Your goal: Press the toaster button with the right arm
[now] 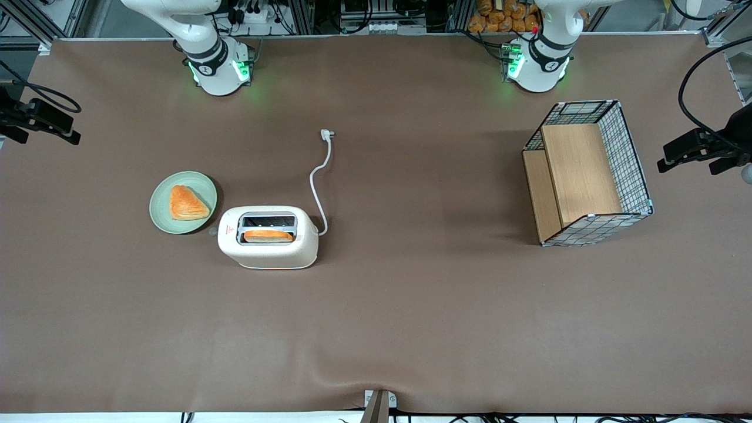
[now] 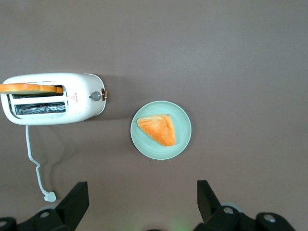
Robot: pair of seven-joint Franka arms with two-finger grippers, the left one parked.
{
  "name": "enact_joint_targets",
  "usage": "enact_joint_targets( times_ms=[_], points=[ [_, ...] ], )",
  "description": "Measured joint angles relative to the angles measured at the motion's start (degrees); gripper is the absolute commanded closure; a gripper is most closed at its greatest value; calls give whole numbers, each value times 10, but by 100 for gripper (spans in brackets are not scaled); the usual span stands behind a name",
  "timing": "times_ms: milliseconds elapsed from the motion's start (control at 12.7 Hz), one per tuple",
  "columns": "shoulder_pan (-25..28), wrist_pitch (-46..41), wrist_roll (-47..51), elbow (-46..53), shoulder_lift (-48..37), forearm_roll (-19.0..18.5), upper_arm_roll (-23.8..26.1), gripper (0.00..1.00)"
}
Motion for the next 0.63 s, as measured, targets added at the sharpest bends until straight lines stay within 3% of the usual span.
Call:
enact_joint_targets(
  times_ms=[632],
  points=[
    [4,-19,0,-3,9,3,8,0]
  ],
)
